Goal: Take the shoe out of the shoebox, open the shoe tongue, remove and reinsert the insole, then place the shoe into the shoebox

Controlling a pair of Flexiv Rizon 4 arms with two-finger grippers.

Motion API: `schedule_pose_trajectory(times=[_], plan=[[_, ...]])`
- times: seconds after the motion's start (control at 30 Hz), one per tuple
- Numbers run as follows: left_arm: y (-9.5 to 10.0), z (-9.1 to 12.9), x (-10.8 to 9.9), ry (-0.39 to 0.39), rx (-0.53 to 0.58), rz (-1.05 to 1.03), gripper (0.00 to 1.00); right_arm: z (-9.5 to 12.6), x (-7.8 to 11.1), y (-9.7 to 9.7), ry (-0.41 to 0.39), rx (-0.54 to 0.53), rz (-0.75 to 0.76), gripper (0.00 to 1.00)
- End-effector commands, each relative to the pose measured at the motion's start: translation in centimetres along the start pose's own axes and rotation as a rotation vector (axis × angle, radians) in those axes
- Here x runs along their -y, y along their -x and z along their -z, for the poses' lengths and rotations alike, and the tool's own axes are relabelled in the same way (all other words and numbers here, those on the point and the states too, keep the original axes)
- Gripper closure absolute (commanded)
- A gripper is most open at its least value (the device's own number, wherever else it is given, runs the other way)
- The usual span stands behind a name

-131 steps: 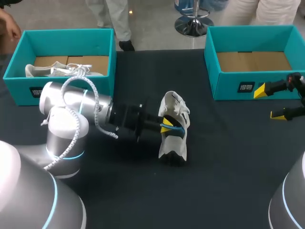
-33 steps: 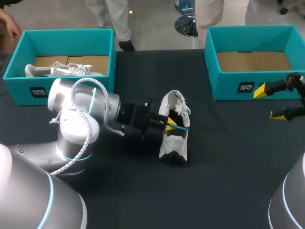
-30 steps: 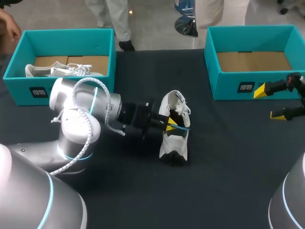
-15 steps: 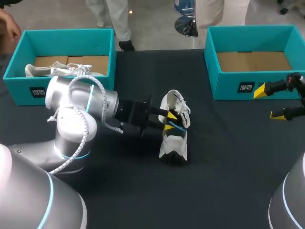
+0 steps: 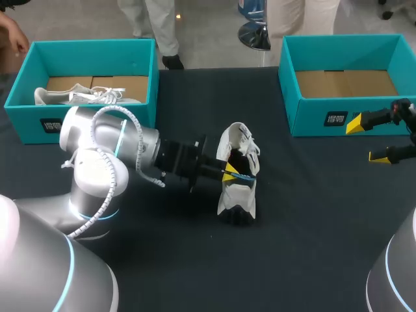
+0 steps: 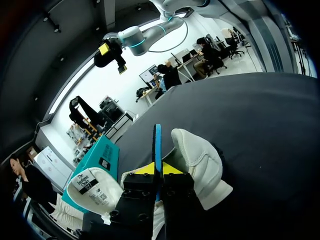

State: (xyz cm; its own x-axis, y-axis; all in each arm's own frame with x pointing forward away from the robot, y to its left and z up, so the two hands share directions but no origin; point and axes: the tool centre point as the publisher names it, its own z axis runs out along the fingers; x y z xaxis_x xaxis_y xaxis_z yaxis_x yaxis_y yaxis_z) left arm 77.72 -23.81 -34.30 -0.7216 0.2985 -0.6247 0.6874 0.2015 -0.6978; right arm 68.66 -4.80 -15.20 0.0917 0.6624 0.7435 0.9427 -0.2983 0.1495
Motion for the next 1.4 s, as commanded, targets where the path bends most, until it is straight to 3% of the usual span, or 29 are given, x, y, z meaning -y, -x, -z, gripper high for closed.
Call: schedule_pose_trajectory(times=[0.03, 0.33, 0.47, 0.53, 0.6, 0.9, 1.07, 1.1, 1.4], plan=[[0.4, -0.6, -0.6, 0.009, -0.005, -0.003, 1.00, 0.0, 0.2, 0.0, 0.003, 0.002, -0.001, 0.00], [0.5, -1.0, -2.0, 0.044, -0.019, -0.002, 1.00, 0.0, 0.2, 0.0, 0.003, 0.002, -0.001, 0.00], [0.5, -0.5, -1.7, 0.043, -0.015, 0.001, 1.00, 0.0, 0.2, 0.0, 0.003, 0.002, -0.001, 0.00], [0.5, -0.1, -1.4, 0.040, -0.010, 0.001, 0.64, 0.0, 0.2, 0.0, 0.003, 0.002, -0.001, 0.00], [0.5, 0.3, -1.1, 0.036, -0.001, 0.000, 0.62, 0.0, 0.2, 0.0, 0.003, 0.002, -0.001, 0.00], [0.5, 1.4, -0.1, 0.025, 0.008, -0.013, 0.81, 0.0, 0.2, 0.0, 0.003, 0.002, -0.001, 0.00], [0.2, 1.1, -0.2, 0.021, 0.001, -0.007, 0.94, 0.0, 0.2, 0.0, 0.003, 0.002, -0.001, 0.00], [0.2, 1.0, -0.2, 0.020, -0.004, -0.004, 1.00, 0.0, 0.2, 0.0, 0.003, 0.002, -0.001, 0.00], [-0.4, 0.1, -0.2, 0.012, -0.041, -0.002, 1.00, 0.0, 0.2, 0.0, 0.003, 0.002, -0.001, 0.00]])
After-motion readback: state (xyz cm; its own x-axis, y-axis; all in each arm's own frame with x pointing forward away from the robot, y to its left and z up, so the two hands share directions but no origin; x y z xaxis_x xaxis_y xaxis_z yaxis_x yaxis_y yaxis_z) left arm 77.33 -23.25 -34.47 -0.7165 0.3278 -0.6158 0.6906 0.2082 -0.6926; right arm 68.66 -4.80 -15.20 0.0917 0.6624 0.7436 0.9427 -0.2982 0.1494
